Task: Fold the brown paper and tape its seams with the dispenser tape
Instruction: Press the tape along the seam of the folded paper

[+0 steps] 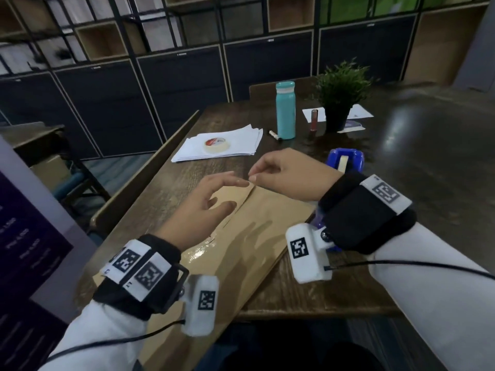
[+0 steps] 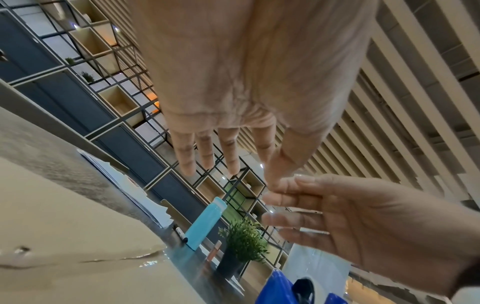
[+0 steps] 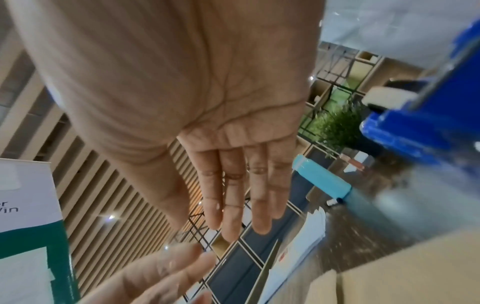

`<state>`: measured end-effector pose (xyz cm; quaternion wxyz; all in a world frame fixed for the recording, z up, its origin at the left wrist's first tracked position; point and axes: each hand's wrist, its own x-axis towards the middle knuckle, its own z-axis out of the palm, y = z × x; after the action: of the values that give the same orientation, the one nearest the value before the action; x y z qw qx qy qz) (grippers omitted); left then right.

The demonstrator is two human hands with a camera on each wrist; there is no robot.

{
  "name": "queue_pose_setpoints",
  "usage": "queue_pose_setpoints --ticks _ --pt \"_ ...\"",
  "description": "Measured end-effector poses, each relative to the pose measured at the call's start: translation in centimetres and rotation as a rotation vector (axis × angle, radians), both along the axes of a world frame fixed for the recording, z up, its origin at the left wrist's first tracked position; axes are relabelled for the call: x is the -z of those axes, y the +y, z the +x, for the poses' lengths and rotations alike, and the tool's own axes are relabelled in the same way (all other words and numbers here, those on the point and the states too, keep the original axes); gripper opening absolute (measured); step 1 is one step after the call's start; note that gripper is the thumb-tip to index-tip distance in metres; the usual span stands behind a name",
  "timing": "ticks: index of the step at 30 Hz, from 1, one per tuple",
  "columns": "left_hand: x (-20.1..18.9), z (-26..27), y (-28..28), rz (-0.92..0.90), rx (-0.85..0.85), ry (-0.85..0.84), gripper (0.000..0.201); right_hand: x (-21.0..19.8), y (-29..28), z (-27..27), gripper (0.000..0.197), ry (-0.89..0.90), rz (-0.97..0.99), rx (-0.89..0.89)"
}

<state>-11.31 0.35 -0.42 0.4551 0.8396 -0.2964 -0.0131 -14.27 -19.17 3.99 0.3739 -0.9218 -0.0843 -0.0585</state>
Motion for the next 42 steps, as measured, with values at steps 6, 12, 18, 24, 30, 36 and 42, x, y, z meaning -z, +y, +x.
queue_pose_setpoints --ticks 6,12,18,24,30,36,42 --pt "0.2 0.4 0.6 0.007 0.025 -0.012 0.04 0.5 1.3 1.2 0.02 0.047 0.23 -0.033" --pt "0.4 0.7 0.9 -0.013 0.003 0.002 0.039 0.7 2.2 2.2 0.004 -0.049 0.289 -0.032" --pt "0.9 1.5 1.4 -0.05 -0.016 0.032 0.045 1.1 3.3 2.1 0.008 -0.253 0.088 0.026" --pt "1.3 4.0 1.9 -0.093 -0.139 0.219 0.033 1.3 4.5 2.0 0.005 -0.417 0.195 0.083" --pt "1.2 6.8 3.7 0.519 -0.194 0.165 0.029 2.1 3.7 3.6 0.01 -0.156 0.369 0.126" --pt "1.4 7.9 3.0 0.894 -0.086 0.117 0.04 5.2 3.7 6.2 0.013 0.142 0.479 0.147" --pt "2.2 9.0 3.1 0.955 -0.034 0.087 0.043 7.2 4.0 8.0 0.008 0.311 0.451 0.14"
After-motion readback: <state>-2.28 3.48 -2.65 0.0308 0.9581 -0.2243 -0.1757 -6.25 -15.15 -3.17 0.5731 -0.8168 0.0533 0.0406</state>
